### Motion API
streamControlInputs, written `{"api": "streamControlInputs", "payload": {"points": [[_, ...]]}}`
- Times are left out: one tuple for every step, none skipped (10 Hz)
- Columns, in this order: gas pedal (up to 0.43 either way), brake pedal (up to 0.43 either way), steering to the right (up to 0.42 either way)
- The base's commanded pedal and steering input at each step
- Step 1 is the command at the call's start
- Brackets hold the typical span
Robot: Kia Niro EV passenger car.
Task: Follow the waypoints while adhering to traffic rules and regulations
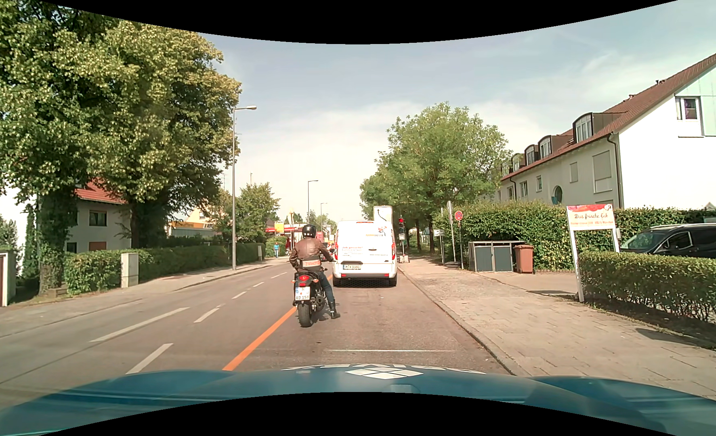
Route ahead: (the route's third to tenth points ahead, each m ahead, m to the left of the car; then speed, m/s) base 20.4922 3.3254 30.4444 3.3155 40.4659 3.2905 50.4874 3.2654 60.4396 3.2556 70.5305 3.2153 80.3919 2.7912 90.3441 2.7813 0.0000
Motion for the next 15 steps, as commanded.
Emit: {"api": "streamControlInputs", "payload": {"points": [[0.0,0.0,-0.015],[0.0,0.0,-0.015],[0.0,0.0,-0.016],[0.0,0.0,-0.015],[0.0,0.0,-0.015],[0.0,0.0,-0.015],[0.0,0.0,-0.016],[0.0,0.0,-0.015],[0.0,0.0,-0.016],[0.0,0.0,-0.015],[0.0,0.0,-0.015],[0.0,0.0,-0.016],[0.0,0.0,-0.015],[0.0,0.0,-0.015],[0.0,0.0,-0.015]]}}
